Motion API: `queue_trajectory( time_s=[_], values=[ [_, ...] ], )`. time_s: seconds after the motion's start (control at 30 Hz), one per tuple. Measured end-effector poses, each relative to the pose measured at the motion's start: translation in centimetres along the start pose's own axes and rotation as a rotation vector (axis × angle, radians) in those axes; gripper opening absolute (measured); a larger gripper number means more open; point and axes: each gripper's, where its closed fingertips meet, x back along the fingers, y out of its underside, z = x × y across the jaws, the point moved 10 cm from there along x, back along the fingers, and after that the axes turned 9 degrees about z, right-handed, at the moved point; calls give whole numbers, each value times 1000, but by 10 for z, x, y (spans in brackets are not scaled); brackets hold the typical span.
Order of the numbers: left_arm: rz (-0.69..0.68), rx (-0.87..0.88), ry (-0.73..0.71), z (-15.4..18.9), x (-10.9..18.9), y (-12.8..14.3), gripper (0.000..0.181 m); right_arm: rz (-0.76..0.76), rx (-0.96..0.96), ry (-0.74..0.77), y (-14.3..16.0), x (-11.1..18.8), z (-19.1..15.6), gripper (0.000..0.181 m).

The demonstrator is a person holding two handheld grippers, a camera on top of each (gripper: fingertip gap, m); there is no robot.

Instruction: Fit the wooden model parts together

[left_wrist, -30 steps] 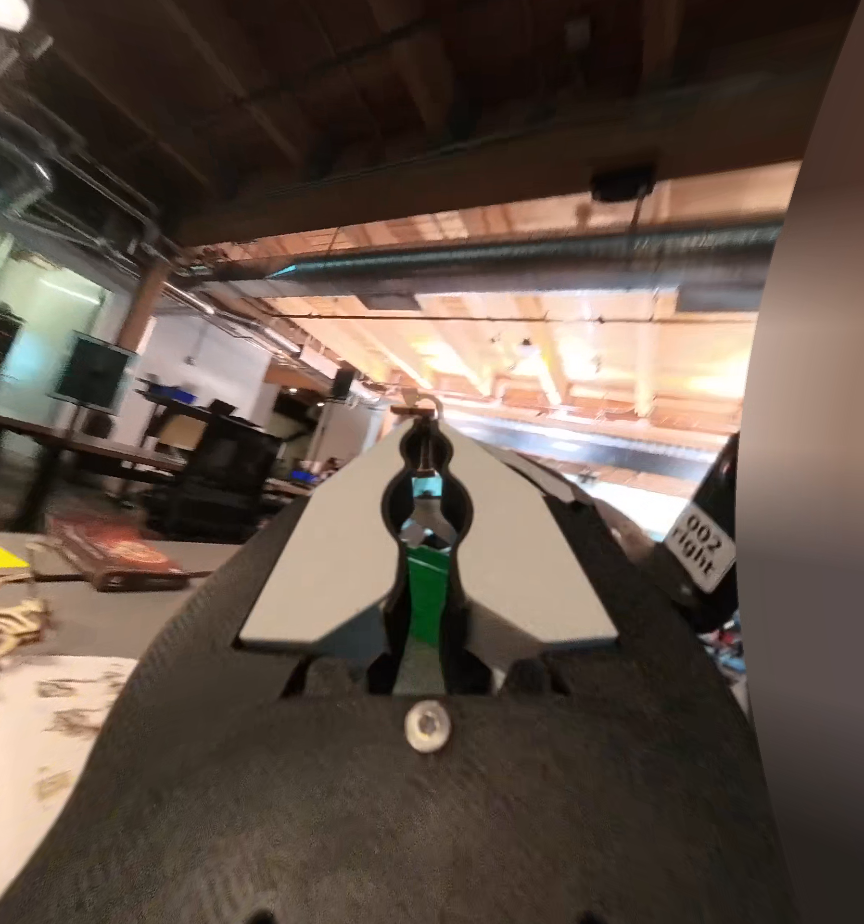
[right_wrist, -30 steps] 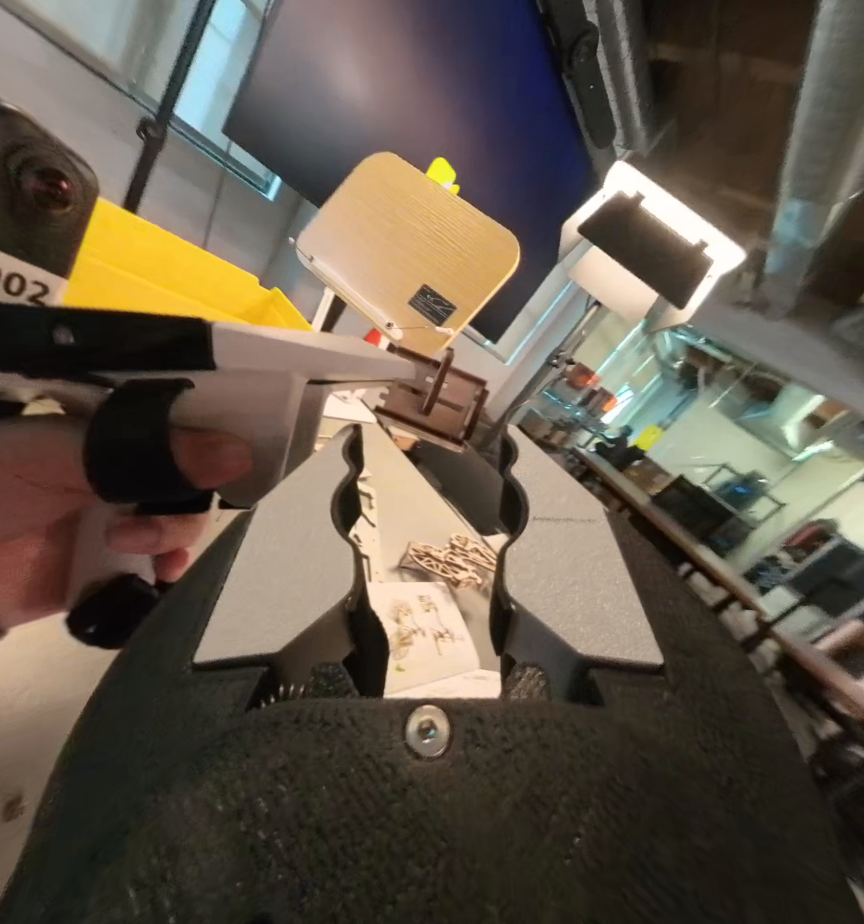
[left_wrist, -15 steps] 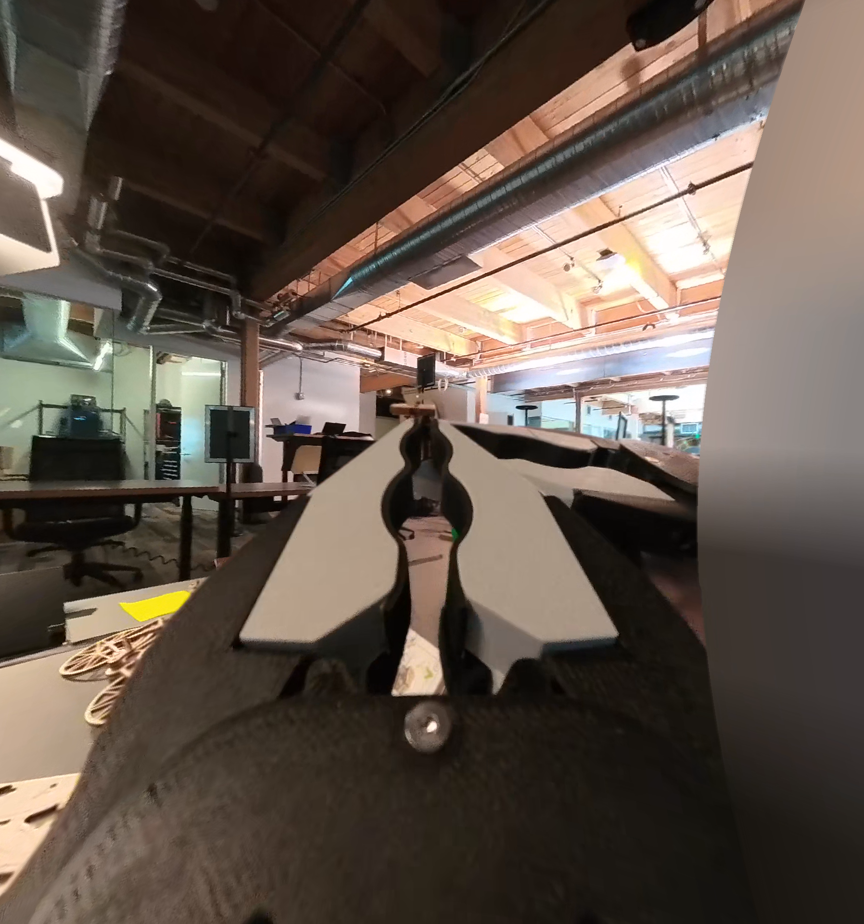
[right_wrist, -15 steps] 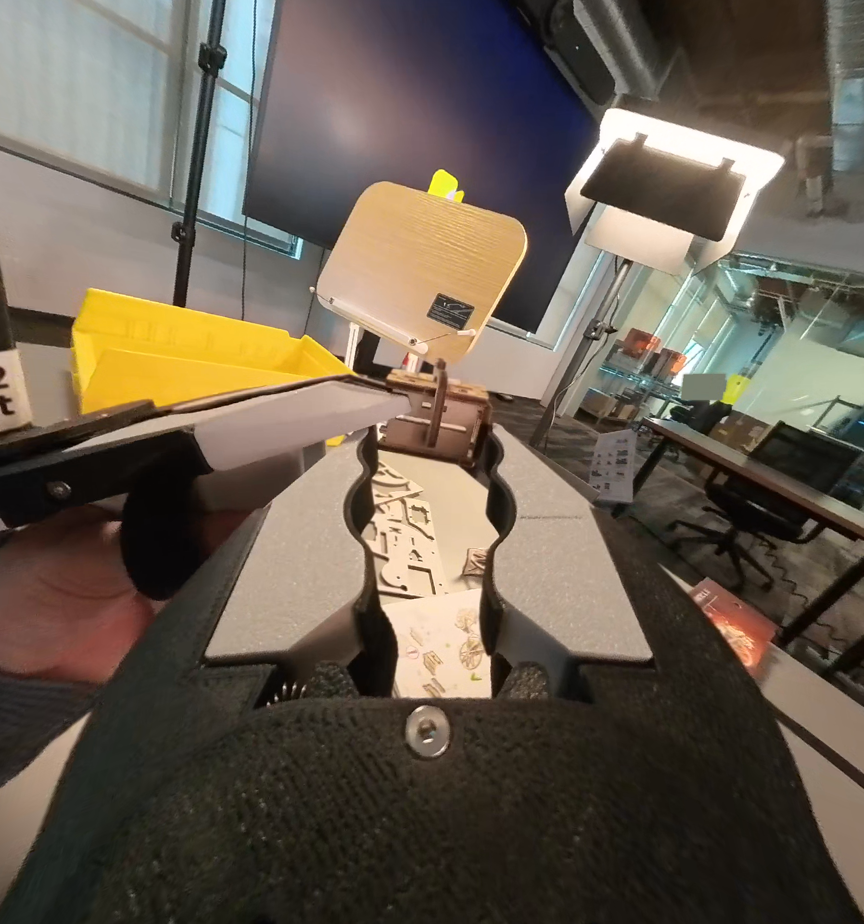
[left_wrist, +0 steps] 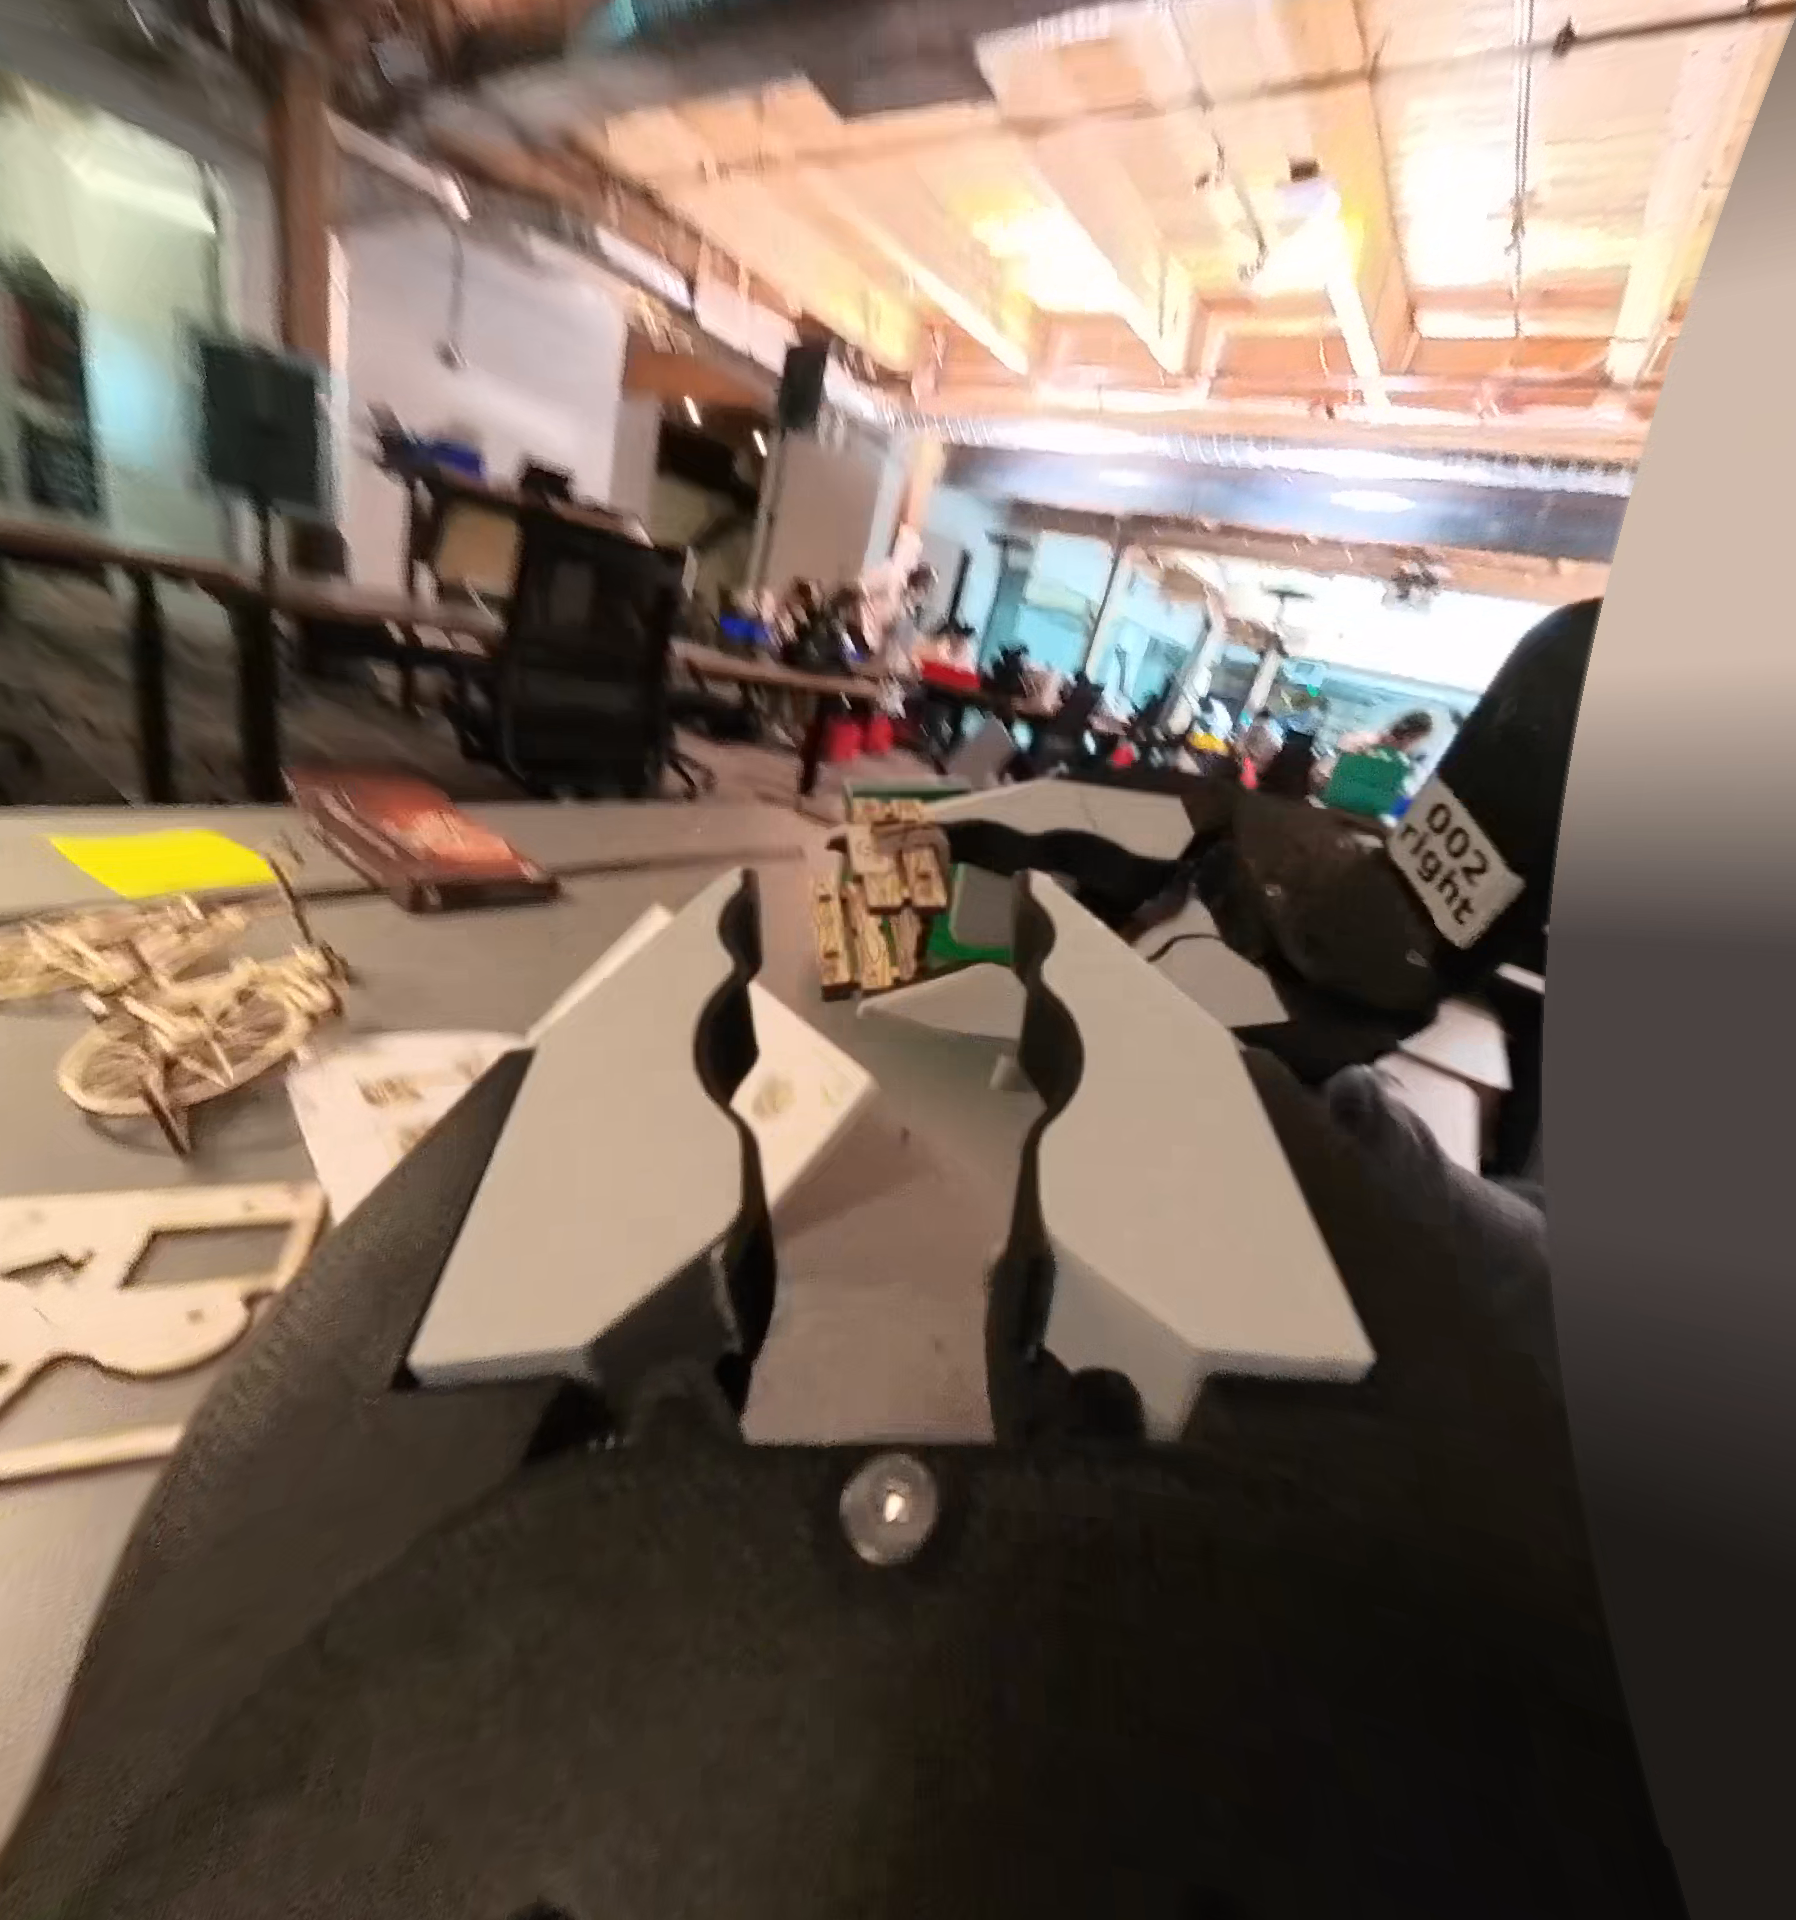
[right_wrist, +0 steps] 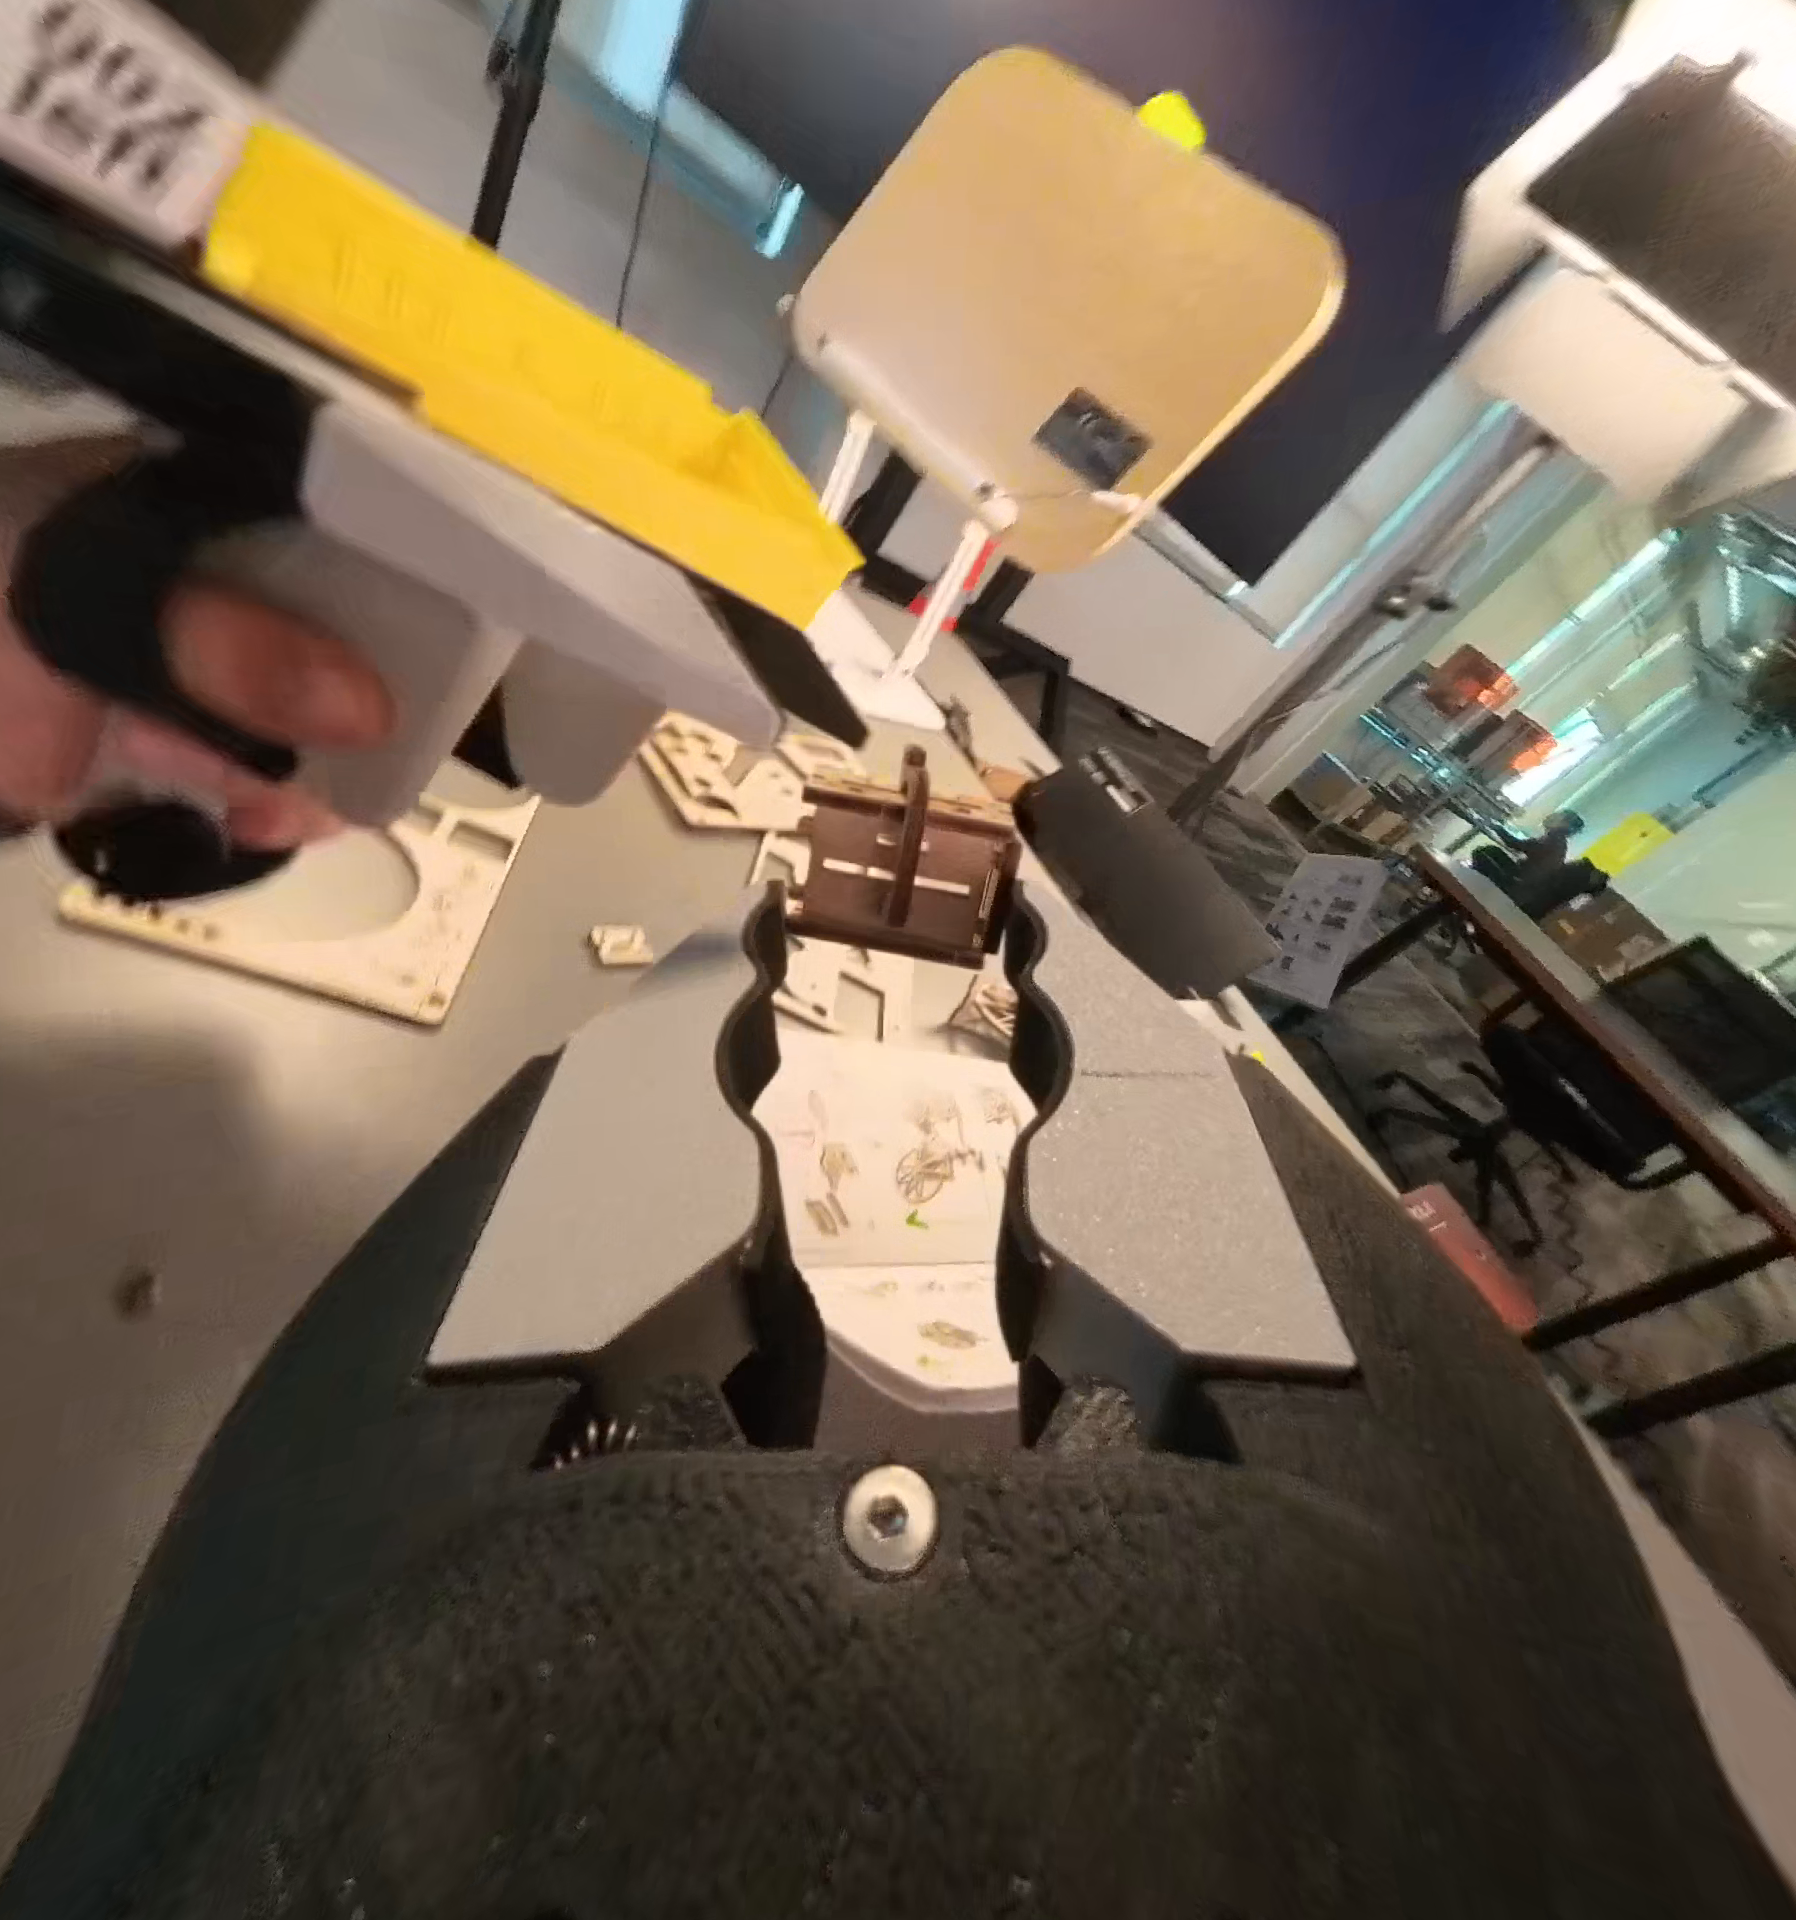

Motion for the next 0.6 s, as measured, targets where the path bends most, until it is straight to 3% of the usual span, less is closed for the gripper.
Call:
queue_trajectory(
  time_s=[0.07,0.2,0.33,0.6],
  values=[
    [-123,74,26,-7,2,7,48,-33,87,-68,6,-1,-8,40],
    [-255,184,64,-12,9,23,28,-96,252,-147,12,-5,-24,41],
    [-262,178,40,-12,17,31,17,-135,319,-186,17,-8,-32,41],
    [-239,257,-37,-16,18,37,16,-144,189,-140,14,-12,-33,45]
  ],
)
